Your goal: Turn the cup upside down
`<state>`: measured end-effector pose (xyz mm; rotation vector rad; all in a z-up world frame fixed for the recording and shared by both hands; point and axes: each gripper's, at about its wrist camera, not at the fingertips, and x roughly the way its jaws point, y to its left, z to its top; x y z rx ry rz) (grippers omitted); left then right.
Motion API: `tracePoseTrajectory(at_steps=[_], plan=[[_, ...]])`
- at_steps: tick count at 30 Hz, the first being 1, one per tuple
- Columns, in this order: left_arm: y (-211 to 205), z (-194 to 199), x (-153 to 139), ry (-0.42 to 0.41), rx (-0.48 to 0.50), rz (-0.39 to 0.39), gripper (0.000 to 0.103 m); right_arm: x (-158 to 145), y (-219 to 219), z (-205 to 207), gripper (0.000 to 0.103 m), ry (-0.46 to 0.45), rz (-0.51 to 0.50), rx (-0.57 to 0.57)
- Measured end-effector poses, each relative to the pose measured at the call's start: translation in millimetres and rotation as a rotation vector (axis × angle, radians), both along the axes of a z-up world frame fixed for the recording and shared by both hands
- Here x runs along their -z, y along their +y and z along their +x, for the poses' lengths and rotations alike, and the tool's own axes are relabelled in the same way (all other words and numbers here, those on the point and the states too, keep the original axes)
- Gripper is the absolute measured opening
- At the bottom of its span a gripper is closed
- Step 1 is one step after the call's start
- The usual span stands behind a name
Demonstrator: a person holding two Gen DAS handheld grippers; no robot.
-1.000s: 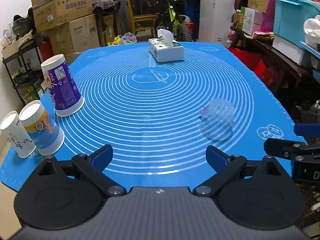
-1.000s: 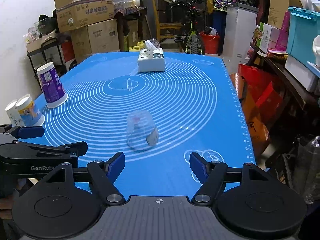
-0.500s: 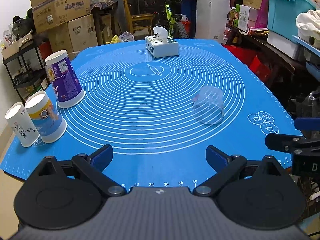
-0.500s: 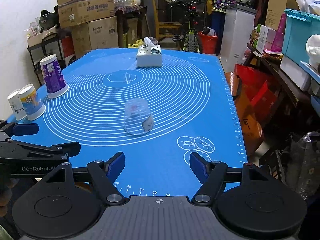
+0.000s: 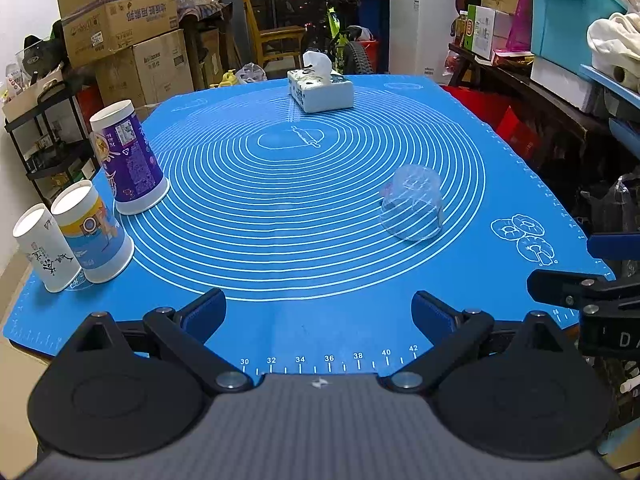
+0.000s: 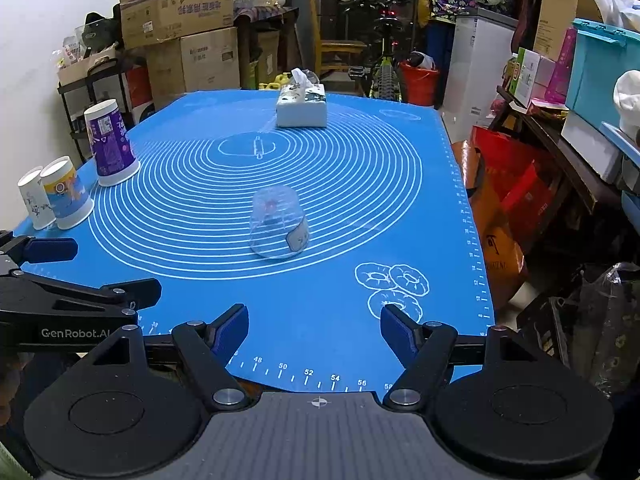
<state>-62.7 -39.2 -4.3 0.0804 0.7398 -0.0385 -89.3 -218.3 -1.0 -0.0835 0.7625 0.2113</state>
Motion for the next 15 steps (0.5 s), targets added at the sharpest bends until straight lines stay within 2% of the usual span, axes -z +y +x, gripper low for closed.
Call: tracePoseTrajectory(at_steps=[15], plan=[[-0.5,-0.5,0.2,-0.001,0.0,0.001,0.098,0.4,-1.0,-0.1,0.078,0.004,-0.004,0.002]])
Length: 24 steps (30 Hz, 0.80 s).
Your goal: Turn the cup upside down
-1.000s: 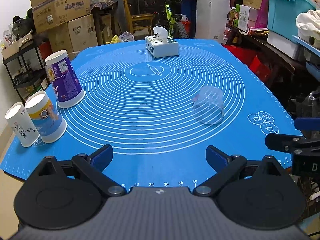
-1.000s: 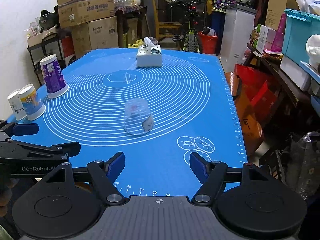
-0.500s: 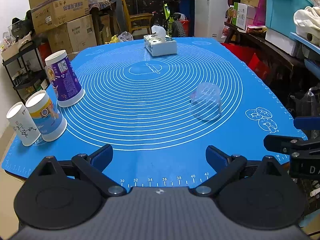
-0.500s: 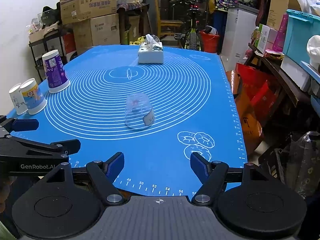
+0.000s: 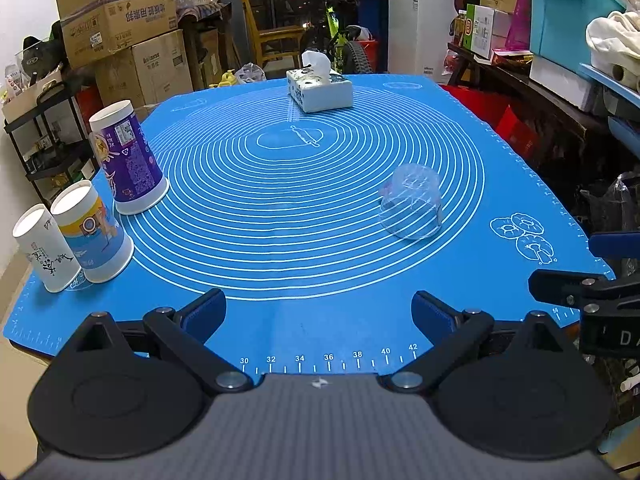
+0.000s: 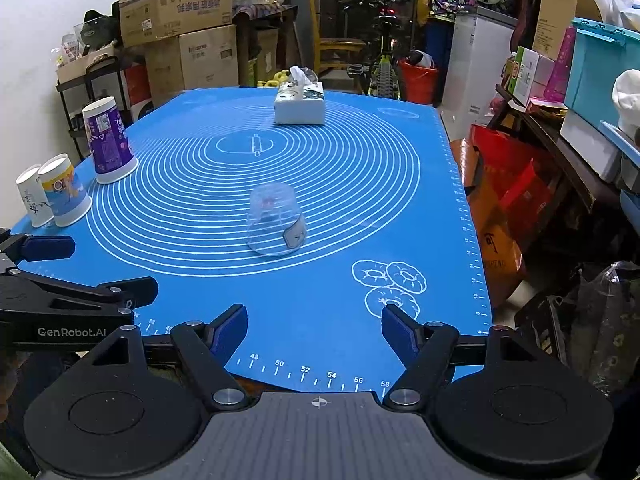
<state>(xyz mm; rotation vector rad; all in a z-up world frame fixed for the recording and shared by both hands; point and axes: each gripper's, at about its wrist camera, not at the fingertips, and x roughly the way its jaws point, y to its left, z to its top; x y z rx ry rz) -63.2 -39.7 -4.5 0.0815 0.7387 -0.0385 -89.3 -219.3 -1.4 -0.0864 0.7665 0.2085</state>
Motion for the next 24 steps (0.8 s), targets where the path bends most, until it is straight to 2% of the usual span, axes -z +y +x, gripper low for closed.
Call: tracePoseTrajectory(at_steps=[24], plan=[[-1.1,-0.6,3.7,0.004,0.0,0.004,0.098,3.0,-0.2,2.8,0.08,0.014,-0.015,-0.01]])
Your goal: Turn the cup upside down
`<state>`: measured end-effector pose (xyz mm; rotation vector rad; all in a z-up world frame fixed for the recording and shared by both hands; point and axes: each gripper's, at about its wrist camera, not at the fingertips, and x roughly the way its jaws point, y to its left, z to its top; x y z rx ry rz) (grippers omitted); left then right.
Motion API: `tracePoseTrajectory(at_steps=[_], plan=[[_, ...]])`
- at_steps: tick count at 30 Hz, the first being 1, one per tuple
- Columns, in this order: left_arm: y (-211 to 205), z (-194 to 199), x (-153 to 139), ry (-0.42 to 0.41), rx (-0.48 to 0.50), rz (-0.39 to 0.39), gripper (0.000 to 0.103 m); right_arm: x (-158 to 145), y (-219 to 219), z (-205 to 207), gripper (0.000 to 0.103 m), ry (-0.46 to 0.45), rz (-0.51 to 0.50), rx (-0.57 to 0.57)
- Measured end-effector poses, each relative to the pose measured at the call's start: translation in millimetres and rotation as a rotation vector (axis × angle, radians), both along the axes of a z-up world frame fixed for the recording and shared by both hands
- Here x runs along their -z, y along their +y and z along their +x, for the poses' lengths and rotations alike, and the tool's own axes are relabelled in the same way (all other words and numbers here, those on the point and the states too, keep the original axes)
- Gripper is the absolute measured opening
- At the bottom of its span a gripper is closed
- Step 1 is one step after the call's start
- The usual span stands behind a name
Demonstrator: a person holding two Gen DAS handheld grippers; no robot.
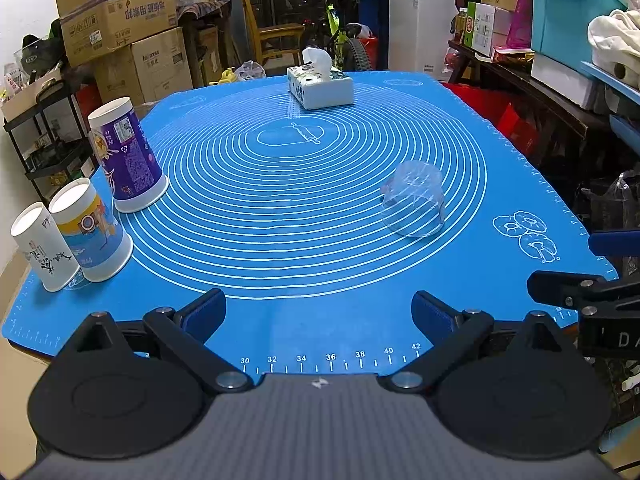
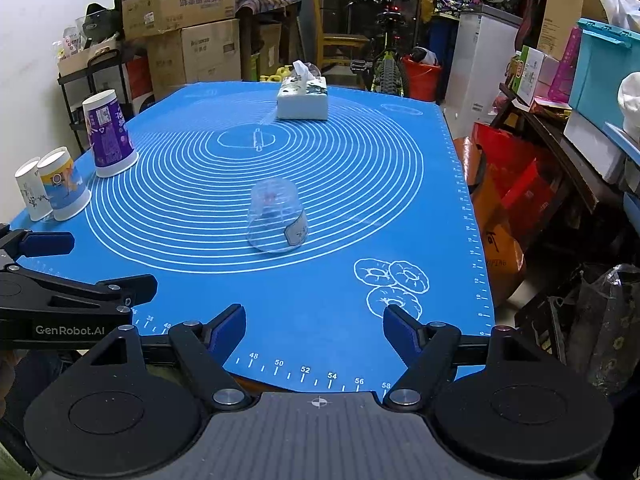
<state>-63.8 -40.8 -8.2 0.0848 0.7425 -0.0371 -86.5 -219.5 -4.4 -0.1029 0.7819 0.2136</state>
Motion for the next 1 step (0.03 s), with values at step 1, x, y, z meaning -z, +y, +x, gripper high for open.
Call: tracePoseTrajectory(at_steps=[1], plan=[[-0.3,-0.1,0.6,0.001,-0.001,0.002,0.098,-0.2,0.2,-0.2,0.08,0.0,0.0,0.001]])
